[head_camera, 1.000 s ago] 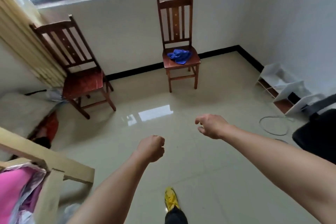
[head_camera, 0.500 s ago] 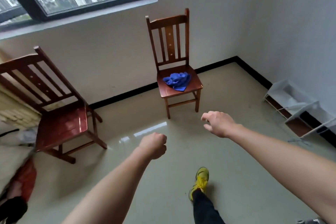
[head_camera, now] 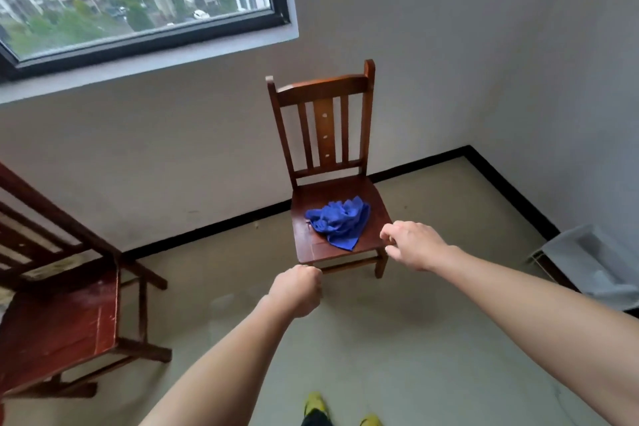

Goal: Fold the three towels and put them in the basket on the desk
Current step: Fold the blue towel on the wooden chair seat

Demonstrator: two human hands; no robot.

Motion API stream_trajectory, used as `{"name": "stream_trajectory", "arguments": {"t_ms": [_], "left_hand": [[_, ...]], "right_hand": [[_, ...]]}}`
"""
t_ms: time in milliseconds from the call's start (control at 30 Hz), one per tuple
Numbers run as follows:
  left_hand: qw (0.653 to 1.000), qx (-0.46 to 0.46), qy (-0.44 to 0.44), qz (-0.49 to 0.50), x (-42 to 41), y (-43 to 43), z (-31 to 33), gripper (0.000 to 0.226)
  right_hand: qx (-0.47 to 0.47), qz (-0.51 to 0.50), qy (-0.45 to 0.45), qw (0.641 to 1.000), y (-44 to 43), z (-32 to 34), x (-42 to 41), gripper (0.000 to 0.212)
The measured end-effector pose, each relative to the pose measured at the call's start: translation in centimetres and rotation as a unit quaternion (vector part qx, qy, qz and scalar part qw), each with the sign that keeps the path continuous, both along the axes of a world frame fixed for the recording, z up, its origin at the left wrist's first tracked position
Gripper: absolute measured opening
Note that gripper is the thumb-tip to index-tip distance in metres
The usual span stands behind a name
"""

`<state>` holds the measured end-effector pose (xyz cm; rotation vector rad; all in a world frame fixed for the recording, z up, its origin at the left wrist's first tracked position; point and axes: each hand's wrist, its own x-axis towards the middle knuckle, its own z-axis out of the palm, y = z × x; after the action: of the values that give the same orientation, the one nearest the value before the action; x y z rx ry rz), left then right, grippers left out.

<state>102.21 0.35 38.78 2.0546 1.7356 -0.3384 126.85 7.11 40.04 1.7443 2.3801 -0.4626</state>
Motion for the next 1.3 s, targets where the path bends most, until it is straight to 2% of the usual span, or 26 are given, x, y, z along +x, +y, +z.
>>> {"name": "stream_trajectory", "arguments": {"t_ms": [467,667,900,1100,1200,1300], "left_hand": [[0.995,-0.102,-0.008,0.003,-4.3,26.8,-7.6,0.026],[0.984,-0.170,-0.041,0.037,-4.1,32.1,-12.5,0.021],[0.952,-0.229,-0.105,0.174,-3.3,35.8,-22.0,0.019],[0.937,-0.216,-0.110,0.251,-3.1,37.9,-29.0,0.011],[0.944,-0.160,-0.110,0.266,-2.7,39.5,-33.0,0.025],[0.961,-0.136,-0.094,0.224,-2.0,40.6,-36.9,0.050]], "right_hand": [[-0.093,-0.055,-0.021,0.994,23.5,-8.4,-3.0,0.034],[-0.150,-0.062,-0.014,0.987,28.3,-13.0,-3.6,0.035],[-0.198,-0.043,-0.035,0.979,33.5,-22.9,-3.7,0.037],[-0.194,-0.020,-0.031,0.980,37.7,-30.6,-3.9,0.041],[-0.138,0.005,-0.016,0.990,39.8,-33.8,-4.4,0.048],[-0.161,0.041,-0.004,0.986,40.7,-37.0,-5.1,0.069]]}}
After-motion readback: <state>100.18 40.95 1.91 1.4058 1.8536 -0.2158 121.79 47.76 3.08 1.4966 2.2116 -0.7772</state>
